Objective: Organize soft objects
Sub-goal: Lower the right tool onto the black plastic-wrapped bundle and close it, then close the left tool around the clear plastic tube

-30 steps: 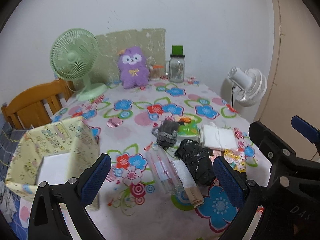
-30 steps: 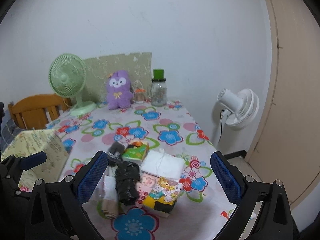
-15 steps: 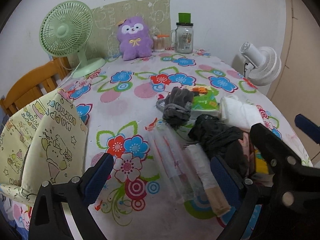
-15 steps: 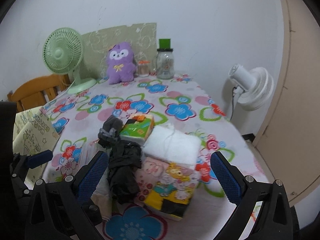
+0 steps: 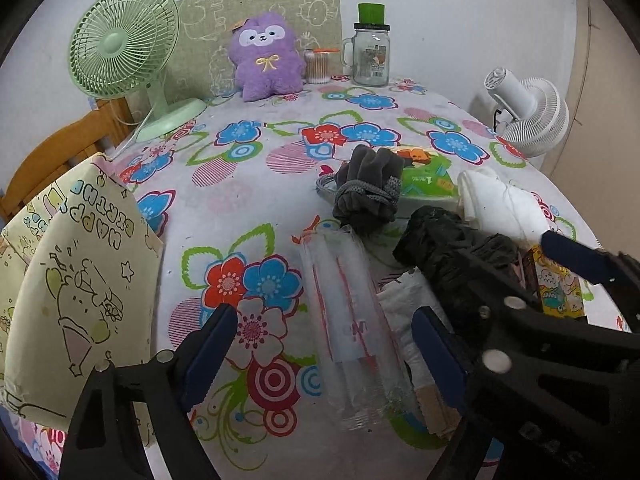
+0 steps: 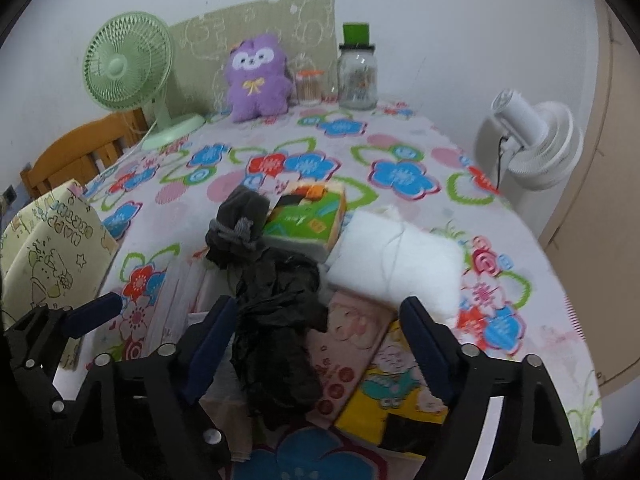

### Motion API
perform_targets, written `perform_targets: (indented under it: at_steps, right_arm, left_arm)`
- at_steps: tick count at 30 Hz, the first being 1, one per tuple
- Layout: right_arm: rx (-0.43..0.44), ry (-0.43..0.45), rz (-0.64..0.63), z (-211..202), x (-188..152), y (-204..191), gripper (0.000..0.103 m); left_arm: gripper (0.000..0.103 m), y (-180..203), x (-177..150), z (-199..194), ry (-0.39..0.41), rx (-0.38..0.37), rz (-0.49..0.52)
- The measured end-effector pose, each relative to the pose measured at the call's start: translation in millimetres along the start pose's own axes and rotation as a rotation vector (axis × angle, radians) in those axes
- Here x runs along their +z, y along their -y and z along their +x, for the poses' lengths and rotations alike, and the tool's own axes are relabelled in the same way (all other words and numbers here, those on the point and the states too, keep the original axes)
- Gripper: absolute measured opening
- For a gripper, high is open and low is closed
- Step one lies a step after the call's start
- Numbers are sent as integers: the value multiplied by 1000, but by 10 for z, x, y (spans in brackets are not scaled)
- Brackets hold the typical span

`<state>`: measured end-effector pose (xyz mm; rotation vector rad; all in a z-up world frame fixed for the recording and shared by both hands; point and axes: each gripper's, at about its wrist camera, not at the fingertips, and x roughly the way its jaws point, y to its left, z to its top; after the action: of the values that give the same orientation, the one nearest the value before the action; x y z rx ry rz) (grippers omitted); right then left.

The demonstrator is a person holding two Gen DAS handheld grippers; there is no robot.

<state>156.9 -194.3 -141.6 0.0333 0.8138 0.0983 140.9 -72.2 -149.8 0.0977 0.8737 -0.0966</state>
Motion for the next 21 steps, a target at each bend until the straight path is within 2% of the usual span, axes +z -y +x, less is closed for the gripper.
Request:
perform_targets:
  at_steps: [3, 6, 7, 9, 10, 13, 16, 18, 21]
  right_arm:
    - [21, -36, 5, 86, -21, -40, 72]
    - [28, -48, 0, 116, -28, -80, 54]
    - [25, -50, -11, 119, -24, -102, 41]
    - [20, -49, -12, 109, -18, -118, 36]
    - [27, -50, -4, 99, -19, -116, 31]
    - [25, -36, -11, 25, -33, -137, 29]
    - [14, -21, -19, -45, -47, -151, 29]
    - [18, -15, -12, -87, -54, -145, 29]
    - [14, -10, -21, -124, -65, -164, 29]
  left_arm:
    - [91, -12, -25, -4, 7, 1, 8]
    - [91, -28, -42, 5, 3, -7, 7]
    - [91, -33, -49, 0, 6, -7, 8]
    - [90, -30, -44, -6, 3, -3, 15]
    - [90, -38, -40, -8, -3, -4, 10]
    - [85, -71, -53, -30, -18, -12, -8]
    - [73, -103, -86, -53, -27, -12, -15]
    - [57, -142, -105, -77, -33, -32, -38]
    - [53, -162, -116, -85, -34, -33, -56]
